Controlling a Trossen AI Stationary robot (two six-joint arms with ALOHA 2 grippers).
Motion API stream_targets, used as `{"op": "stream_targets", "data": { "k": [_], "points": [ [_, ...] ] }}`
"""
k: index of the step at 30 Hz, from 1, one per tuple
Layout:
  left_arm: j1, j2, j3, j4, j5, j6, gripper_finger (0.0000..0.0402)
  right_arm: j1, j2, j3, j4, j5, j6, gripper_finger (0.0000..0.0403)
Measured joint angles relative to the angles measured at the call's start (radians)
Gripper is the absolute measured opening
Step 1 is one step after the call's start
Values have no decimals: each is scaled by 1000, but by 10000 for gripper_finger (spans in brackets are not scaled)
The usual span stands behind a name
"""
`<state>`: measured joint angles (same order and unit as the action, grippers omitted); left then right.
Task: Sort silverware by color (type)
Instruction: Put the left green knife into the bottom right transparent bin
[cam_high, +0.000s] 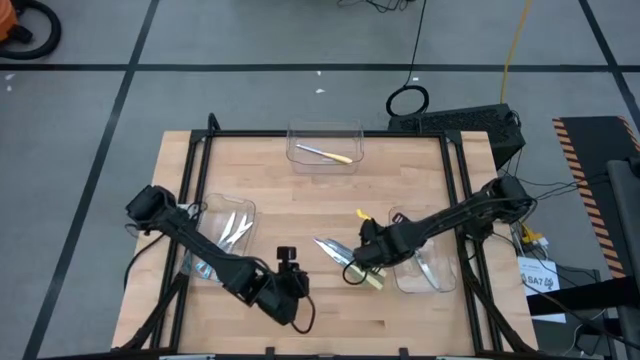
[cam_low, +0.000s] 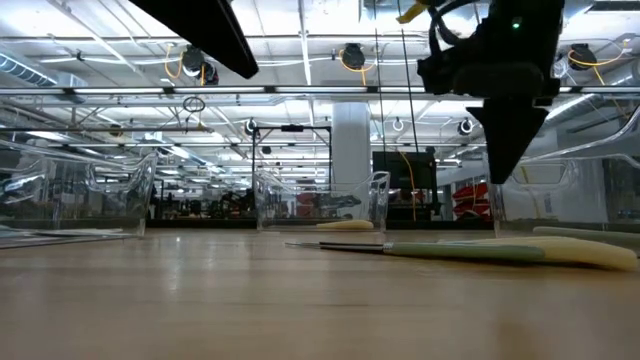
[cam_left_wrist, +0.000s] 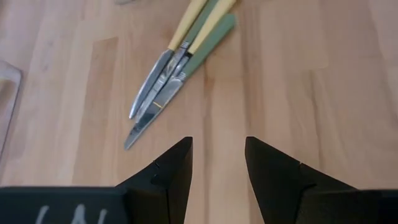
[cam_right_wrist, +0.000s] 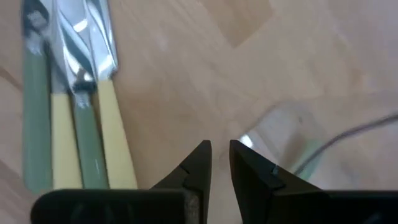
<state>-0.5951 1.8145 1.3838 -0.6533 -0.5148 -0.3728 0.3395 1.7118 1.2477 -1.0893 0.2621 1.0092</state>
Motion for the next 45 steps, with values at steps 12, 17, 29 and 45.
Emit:
{"op": "stream_targets", "data": {
  "k": [12, 17, 29, 45],
  "points": [
    [-43, 0, 0, 38, 0, -29, 157, 76, 0, -44, -89, -32, 103, 54],
    [-43, 0, 0, 37, -1, -43, 157, 103, 0, -46, -53, -32, 116, 54],
    [-46, 0, 0, 38, -1, -51, 157, 180, 0, -46, 26, -133, 237, 54],
    [-40, 0, 0, 66, -8, -41, 157, 214, 17, -45, 320, 40, 168, 54]
  ]
}}
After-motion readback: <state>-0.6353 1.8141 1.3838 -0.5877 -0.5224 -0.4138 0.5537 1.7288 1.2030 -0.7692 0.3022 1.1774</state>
